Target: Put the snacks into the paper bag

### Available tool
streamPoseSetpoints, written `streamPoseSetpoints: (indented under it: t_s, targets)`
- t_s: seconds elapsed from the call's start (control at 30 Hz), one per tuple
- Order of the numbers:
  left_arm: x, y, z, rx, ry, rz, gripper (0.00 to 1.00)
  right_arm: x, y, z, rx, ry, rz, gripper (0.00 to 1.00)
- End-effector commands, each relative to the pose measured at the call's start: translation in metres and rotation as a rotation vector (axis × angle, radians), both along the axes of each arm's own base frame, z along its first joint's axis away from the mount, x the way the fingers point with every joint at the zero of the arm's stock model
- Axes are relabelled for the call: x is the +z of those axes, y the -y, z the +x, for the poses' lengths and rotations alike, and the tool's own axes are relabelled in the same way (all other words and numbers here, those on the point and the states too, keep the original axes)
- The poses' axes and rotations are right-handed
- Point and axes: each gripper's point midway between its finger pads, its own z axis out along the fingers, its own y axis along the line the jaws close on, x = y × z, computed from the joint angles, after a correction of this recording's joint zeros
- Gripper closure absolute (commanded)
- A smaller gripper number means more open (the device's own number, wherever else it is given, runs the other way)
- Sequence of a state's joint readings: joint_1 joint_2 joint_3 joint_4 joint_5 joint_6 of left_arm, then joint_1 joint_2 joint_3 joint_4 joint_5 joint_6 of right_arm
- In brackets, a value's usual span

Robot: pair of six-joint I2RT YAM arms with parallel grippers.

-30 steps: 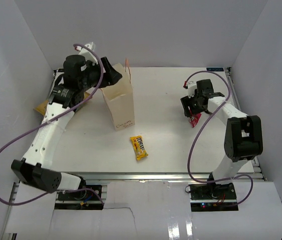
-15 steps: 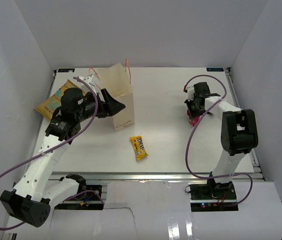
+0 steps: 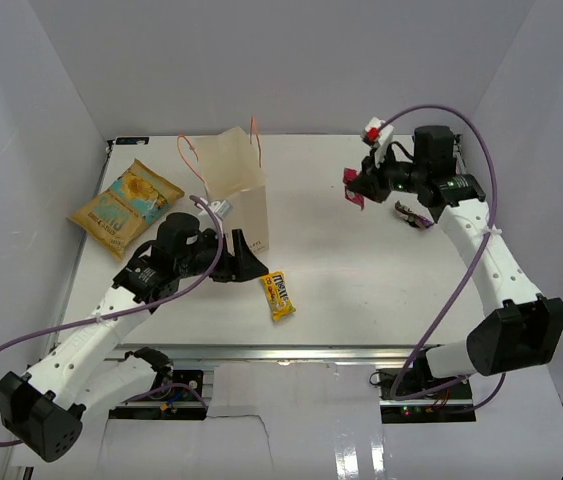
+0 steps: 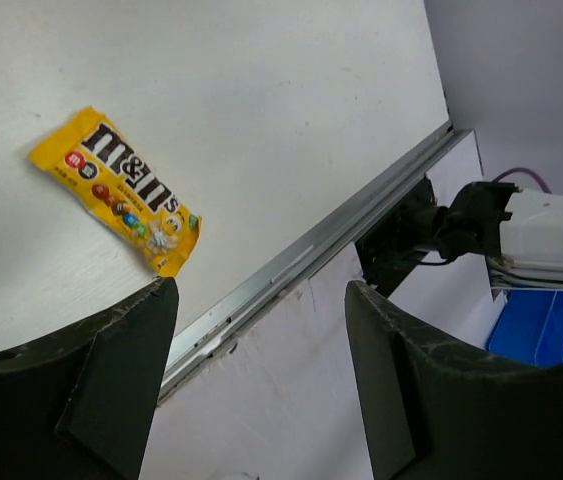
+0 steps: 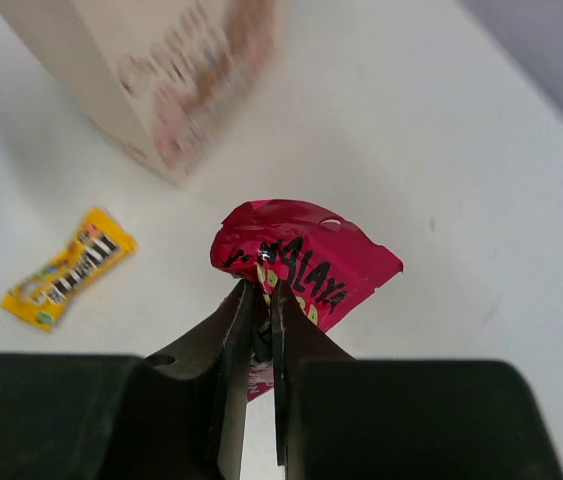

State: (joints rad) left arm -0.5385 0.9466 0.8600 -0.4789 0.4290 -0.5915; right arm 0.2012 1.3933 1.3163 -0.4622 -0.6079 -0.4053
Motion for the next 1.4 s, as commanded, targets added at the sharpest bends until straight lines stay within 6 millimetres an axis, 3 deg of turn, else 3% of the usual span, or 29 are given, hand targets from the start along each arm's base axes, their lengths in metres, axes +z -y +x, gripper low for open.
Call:
streamPoseSetpoints:
  t_s: [0.0, 0.03, 0.07, 0.13, 0.17, 0.27, 0.33, 0.43, 0.63, 0.7, 0.73, 0.8, 0.83, 0.9, 1.0, 1.07, 1.1, 1.17, 1.2, 1.23, 1.27, 1.3, 1.33, 1.37]
  targets:
    - [-0.015, -0.004, -0.016, -0.007, -0.022, 0.029, 0.22, 0.088, -0.07, -0.033, 0.305, 0.181, 0.137, 0.92]
    - [-0.027, -0.004, -0.021, -0.014, -0.045, 0.044, 0.22, 0.121, -0.086, -0.035, 0.339, 0.244, 0.16, 0.92]
    - [-0.032, -0.005, -0.022, -0.011, -0.053, 0.055, 0.22, 0.137, -0.113, -0.049, 0.389, 0.281, 0.167, 0.92]
    - [-0.044, -0.006, -0.028, -0.007, -0.077, 0.077, 0.22, 0.174, -0.143, -0.055, 0.419, 0.37, 0.19, 0.92]
    - [-0.048, -0.007, -0.028, 0.007, -0.081, 0.087, 0.22, 0.183, -0.166, -0.065, 0.433, 0.397, 0.194, 0.92]
    - [-0.063, -0.01, -0.037, 0.026, -0.115, 0.101, 0.22, 0.201, -0.208, -0.059, 0.409, 0.454, 0.222, 0.92]
    - [-0.065, -0.012, -0.041, 0.048, -0.12, 0.094, 0.22, 0.2, -0.231, -0.04, 0.368, 0.472, 0.222, 0.92]
    - [-0.072, -0.016, -0.046, 0.073, -0.131, 0.09, 0.23, 0.188, -0.263, -0.028, 0.341, 0.479, 0.227, 0.92]
    - [-0.08, -0.018, -0.052, 0.09, -0.16, 0.082, 0.23, 0.155, -0.279, 0.02, 0.146, 0.533, 0.177, 0.92]
    - [-0.079, -0.016, -0.052, 0.088, -0.161, 0.082, 0.22, 0.153, -0.28, 0.033, 0.105, 0.556, 0.156, 0.92]
    - [-0.08, -0.015, -0.052, 0.084, -0.162, 0.087, 0.22, 0.142, -0.284, 0.038, 0.1, 0.546, 0.137, 0.88]
    - [-0.082, -0.013, -0.052, 0.077, -0.168, 0.096, 0.23, 0.138, -0.285, 0.039, 0.102, 0.542, 0.126, 0.77]
    - [-0.08, -0.012, -0.051, 0.077, -0.162, 0.096, 0.22, 0.14, -0.285, 0.036, 0.115, 0.538, 0.134, 0.66]
    - [-0.084, -0.01, -0.051, 0.073, -0.171, 0.11, 0.22, 0.141, -0.284, 0.029, 0.137, 0.524, 0.137, 0.56]
    - [-0.086, -0.007, -0.048, 0.081, -0.175, 0.126, 0.23, 0.166, -0.271, 0.01, 0.163, 0.518, 0.174, 0.52]
    - [-0.085, -0.004, -0.044, 0.086, -0.173, 0.133, 0.24, 0.169, -0.262, -0.001, 0.195, 0.486, 0.186, 0.52]
    - [-0.091, -0.001, -0.042, 0.091, -0.186, 0.155, 0.25, 0.179, -0.248, -0.012, 0.209, 0.476, 0.193, 0.52]
    - [-0.087, 0.005, -0.036, 0.098, -0.181, 0.164, 0.28, 0.163, -0.23, -0.02, 0.265, 0.419, 0.177, 0.51]
    - [-0.095, 0.009, -0.034, 0.1, -0.195, 0.195, 0.28, 0.173, -0.212, -0.031, 0.276, 0.428, 0.184, 0.51]
    - [-0.095, 0.012, -0.031, 0.105, -0.197, 0.203, 0.28, 0.163, -0.195, -0.03, 0.283, 0.401, 0.165, 0.5]
    - [-0.09, 0.018, -0.025, 0.116, -0.191, 0.203, 0.28, 0.126, -0.183, -0.028, 0.278, 0.336, 0.116, 0.5]
    - [-0.091, 0.021, -0.022, 0.128, -0.189, 0.218, 0.29, 0.129, -0.164, -0.035, 0.262, 0.341, 0.113, 0.49]
    - [-0.102, 0.025, -0.018, 0.138, -0.21, 0.256, 0.29, 0.113, -0.14, -0.027, 0.225, 0.31, 0.089, 0.48]
    - [-0.097, 0.032, -0.012, 0.155, -0.208, 0.254, 0.29, 0.067, -0.124, -0.027, 0.206, 0.223, 0.039, 0.48]
